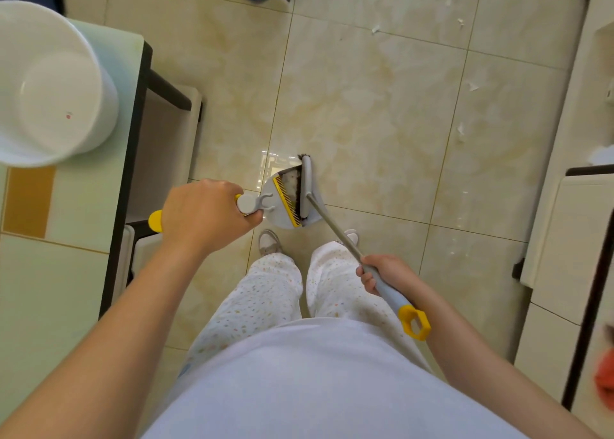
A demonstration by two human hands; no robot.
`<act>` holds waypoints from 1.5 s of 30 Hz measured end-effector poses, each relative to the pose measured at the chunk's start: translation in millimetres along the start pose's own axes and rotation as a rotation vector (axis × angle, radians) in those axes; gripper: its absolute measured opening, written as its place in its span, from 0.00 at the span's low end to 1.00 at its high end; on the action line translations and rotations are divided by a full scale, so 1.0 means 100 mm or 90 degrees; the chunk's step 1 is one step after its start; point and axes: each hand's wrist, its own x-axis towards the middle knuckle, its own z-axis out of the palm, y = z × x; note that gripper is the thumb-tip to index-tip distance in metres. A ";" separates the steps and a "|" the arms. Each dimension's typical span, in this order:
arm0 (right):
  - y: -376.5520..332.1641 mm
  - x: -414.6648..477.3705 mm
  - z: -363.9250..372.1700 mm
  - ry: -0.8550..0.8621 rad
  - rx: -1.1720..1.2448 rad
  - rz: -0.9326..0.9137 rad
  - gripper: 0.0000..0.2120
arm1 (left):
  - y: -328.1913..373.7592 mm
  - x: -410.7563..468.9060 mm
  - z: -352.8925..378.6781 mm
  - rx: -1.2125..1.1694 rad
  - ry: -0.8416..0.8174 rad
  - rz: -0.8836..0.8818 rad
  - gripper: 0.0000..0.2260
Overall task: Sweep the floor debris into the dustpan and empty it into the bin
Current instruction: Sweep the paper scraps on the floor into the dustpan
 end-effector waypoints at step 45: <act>-0.24 -0.13 -0.28 0.117 -0.131 -0.181 0.10 | 0.07 -0.33 0.15 -0.046 0.011 -0.062 0.23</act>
